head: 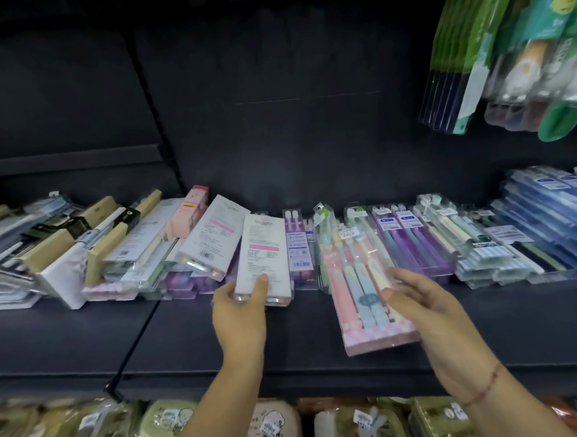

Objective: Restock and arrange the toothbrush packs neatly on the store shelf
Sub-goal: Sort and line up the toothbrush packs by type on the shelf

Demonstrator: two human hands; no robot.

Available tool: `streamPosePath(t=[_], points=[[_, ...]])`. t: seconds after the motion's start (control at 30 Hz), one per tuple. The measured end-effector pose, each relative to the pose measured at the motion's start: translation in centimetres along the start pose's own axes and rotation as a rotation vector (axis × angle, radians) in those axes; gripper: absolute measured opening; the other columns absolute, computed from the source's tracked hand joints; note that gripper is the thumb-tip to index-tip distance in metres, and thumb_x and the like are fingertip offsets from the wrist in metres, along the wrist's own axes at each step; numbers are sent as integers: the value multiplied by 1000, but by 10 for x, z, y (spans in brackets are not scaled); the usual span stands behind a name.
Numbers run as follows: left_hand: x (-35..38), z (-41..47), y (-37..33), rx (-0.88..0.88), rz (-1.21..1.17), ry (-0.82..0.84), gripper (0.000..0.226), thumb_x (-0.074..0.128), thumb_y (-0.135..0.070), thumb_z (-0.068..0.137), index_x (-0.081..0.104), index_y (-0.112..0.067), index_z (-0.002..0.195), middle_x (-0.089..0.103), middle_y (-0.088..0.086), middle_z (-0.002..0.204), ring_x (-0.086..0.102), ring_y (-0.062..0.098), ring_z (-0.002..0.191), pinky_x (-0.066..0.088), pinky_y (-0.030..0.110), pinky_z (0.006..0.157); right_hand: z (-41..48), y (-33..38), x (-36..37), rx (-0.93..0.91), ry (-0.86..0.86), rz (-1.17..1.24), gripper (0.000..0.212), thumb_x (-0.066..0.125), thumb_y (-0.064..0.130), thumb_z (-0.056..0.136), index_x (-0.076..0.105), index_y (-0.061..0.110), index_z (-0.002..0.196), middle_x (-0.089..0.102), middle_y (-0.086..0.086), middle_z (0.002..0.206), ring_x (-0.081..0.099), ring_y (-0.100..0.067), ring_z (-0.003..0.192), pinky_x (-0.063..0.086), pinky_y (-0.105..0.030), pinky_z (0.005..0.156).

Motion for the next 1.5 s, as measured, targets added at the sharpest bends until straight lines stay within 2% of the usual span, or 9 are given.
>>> streamPosePath(t=[0.1, 0.27, 0.37, 0.53, 0.77, 0.9, 0.97, 1.3, 1.5], points=[[-7, -2, -14, 134, -23, -74, 30, 74, -17, 85, 59, -6, 108, 68, 2, 92, 64, 13, 79, 46, 13, 58, -9, -5, -2, 19, 16, 74, 26, 63, 0, 88, 65, 18, 107, 76, 1, 82, 73, -12, 71, 55, -22, 52], [-7, -72, -59, 1161, 393, -198, 16, 63, -27, 94, 65, -13, 89, 60, 1, 80, 49, 14, 72, 40, 19, 69, -2, -6, 16, -17, -3, 93, 44, 66, 2, 87, 54, 12, 128, 73, 2, 86, 71, -8, 81, 54, -20, 71], [14, -100, -47, 1400, 446, -12, 30, 58, -45, 96, 65, -16, 102, 67, 0, 89, 58, 18, 77, 43, 28, 74, -2, -10, 30, 16, -5, 162, 47, 64, 2, 90, 49, 11, 133, 66, -6, 101, 67, -15, 85, 54, -24, 68], [35, -104, -33, 1344, 347, 276, 35, 59, -53, 91, 57, -24, 111, 55, -12, 111, 52, 6, 105, 36, 38, 105, -6, -16, 37, 124, -10, 370, 29, 55, 12, 97, 57, 8, 126, 66, -22, 116, 68, -27, 89, 56, -32, 66], [38, -101, -35, 989, 137, 576, 38, 38, -45, 102, 69, -23, 101, 61, -16, 108, 58, 9, 109, 36, 26, 103, -2, -15, 38, 132, 59, 226, 51, 72, 16, 84, 51, 21, 131, 66, -15, 117, 68, -28, 101, 57, -36, 74], [24, -74, -45, 844, 83, 406, 21, 45, -29, 97, 66, -26, 100, 61, -12, 109, 58, 12, 111, 43, 17, 92, 3, -8, 25, 126, 31, 261, 51, 70, 4, 81, 55, 21, 127, 69, -15, 112, 71, -29, 93, 57, -42, 74], [19, -46, -42, 811, 221, 255, 14, 54, -22, 96, 64, -22, 106, 58, -9, 113, 55, 9, 111, 47, 30, 93, 4, 0, 12, 103, 41, 284, 55, 69, 9, 76, 55, 17, 129, 72, -13, 110, 71, -29, 94, 57, -42, 73], [73, -6, -18, 597, 1023, 250, 73, 41, -68, 91, 32, -26, 150, 44, -4, 149, 31, 25, 139, 25, 42, 106, -17, -8, -41, 30, 0, 189, 97, 94, 40, 37, 60, 25, 127, 72, -5, 114, 71, -24, 99, 53, -44, 82], [70, -7, -27, 589, 733, 37, 53, 62, -40, 92, 55, -13, 137, 71, 10, 102, 62, 28, 99, 41, 34, 75, -15, -5, -36, 6, -14, 227, 55, 68, 17, 70, 61, 22, 124, 71, -12, 113, 71, -22, 92, 54, -39, 76]])
Point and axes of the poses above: each hand's wrist, its own z-axis towards the middle knuckle, its own x-axis out of the palm, y = z × x, the point moved 5 cm from there along z, towards the middle knuckle
